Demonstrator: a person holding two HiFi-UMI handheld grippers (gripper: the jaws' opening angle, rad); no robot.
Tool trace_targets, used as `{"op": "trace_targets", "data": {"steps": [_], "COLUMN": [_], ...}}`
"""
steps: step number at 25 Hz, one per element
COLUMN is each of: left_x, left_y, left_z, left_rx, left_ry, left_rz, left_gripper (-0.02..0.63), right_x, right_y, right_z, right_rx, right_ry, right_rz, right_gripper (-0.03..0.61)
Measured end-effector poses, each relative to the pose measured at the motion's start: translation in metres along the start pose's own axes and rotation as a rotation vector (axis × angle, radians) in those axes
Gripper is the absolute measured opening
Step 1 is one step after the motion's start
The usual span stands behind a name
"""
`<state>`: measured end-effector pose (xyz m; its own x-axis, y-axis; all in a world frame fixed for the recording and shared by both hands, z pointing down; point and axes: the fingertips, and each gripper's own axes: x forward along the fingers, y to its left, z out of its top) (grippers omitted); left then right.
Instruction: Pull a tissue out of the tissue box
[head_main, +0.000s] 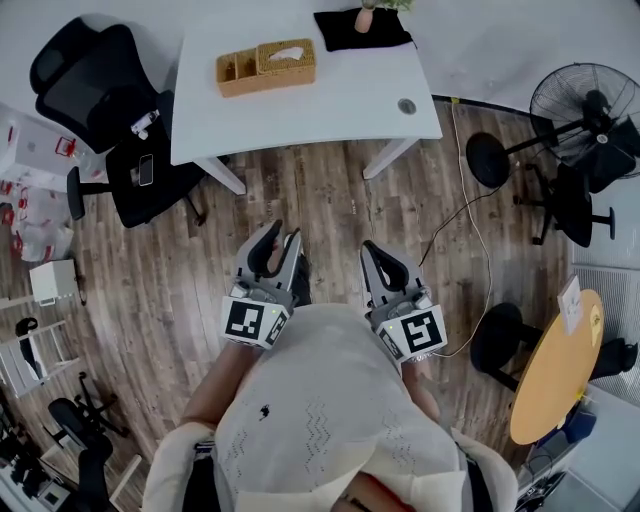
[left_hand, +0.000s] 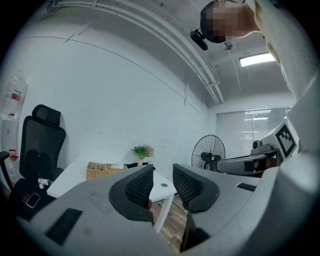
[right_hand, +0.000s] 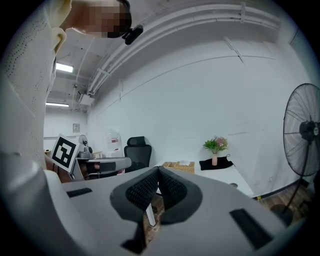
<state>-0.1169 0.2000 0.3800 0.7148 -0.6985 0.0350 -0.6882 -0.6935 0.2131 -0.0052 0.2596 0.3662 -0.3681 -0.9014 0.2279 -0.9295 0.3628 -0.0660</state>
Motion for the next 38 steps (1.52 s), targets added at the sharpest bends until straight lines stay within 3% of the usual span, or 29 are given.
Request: {"op": "trace_targets", "data": {"steps": [16,23,29,38], "left_x": [0.069,0.076,0.078,0.079], "left_y": [0.078,0.103,0.112,0.128], "left_z": [0.016,0.019,0.023,0.025], "left_rx": [-0.014,-0.029,-0.022,-0.016], "left_ry": [0.002,-0.003,-0.022,-0.022], "left_rz": [-0.022,-0.014,-0.018,-0.009], "left_gripper": [0.124,0.124,0.124,0.124], "right_x": [0.094,0.115,0.124,0.144], "right_y": [-0.030,-0.029,-0.030,-0.023], "right_z": [0.019,0.023,0.030,0.035], "right_rx": [0.001,0.000,0.112,0.071], "right_ry": [0.024,0.029,-0.019,-0.013], "right_rz": [-0.024,-0.028,-0.018,-0.002], "right_gripper": [0.002,0.002,0.002,0.002]}}
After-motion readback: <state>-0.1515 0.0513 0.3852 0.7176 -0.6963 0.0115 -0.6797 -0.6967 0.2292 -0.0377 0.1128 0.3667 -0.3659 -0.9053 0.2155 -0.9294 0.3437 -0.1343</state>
